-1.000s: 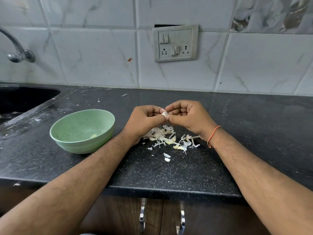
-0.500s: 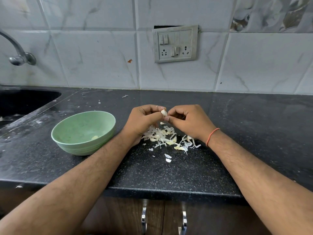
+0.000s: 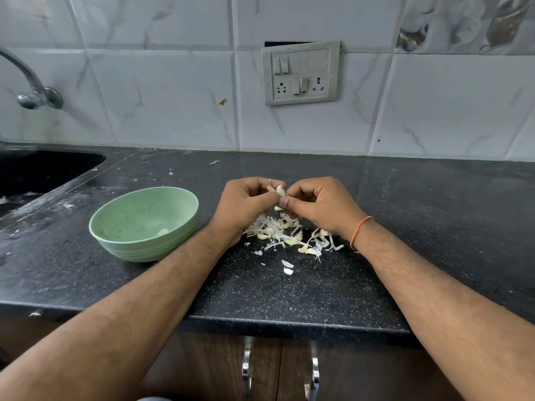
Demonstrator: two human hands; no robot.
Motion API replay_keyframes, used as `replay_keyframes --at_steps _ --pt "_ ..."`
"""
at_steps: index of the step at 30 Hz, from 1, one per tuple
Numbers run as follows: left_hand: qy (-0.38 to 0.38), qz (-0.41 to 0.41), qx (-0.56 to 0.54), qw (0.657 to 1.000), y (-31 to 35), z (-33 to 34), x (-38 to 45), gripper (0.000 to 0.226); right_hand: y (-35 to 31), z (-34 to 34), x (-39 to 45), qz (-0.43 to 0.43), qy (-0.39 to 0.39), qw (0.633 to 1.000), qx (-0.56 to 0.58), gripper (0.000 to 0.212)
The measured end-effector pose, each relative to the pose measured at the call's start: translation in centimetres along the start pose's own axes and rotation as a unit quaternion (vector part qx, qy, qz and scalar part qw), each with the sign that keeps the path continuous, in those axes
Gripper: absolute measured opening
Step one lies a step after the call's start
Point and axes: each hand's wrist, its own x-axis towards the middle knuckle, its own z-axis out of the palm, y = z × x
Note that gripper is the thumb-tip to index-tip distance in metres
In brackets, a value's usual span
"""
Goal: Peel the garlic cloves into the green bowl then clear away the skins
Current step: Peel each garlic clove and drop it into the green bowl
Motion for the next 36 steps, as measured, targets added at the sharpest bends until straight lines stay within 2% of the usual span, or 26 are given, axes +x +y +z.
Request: replay_keyframes --at_steps 6,12,15,19,23,29,33,36 --pt "-0.006 -0.021 0.004 1.000 -0.1 0.1 0.1 0.019 -0.2 -0.3 -0.3 0.006 -0.021 1.000 -0.016 0.005" --pt "-0.031 -0.046 0.020 0.998 -0.6 0.1 0.6 0.029 0.0 -1.3 -0.2 0.019 -0.014 1.000 -0.003 0.008" --pt "-0.063 -0.022 0.022 0.998 -0.4 0.2 0.3 0.030 -0.1 -1.5 -0.2 0.047 -0.022 0.998 0.021 0.009" --pt "-0.051 0.006 0.010 0.999 -0.1 0.1 0.2 0.017 -0.1 -1.6 -0.2 0.064 -0.036 0.996 0.043 0.010" --pt "-0.054 0.016 -0.008 0.998 -0.3 0.0 0.2 0.021 0.0 -1.7 -0.2 0.074 -0.044 0.994 0.071 0.010" --pt "-0.067 0.080 0.003 0.994 -0.8 -0.2 0.3 0.019 -0.2 -1.8 -0.4 0.080 -0.053 0.991 0.091 0.012" --pt "-0.046 0.084 -0.006 0.995 -1.0 -0.3 0.5 0.011 -0.6 -1.7 -0.6 0.072 -0.040 0.993 0.078 0.013" --pt "0.017 0.088 -0.026 0.996 -1.2 -0.5 0.8 0.012 -0.7 -1.8 -0.7 0.058 -0.021 0.997 0.054 0.010"
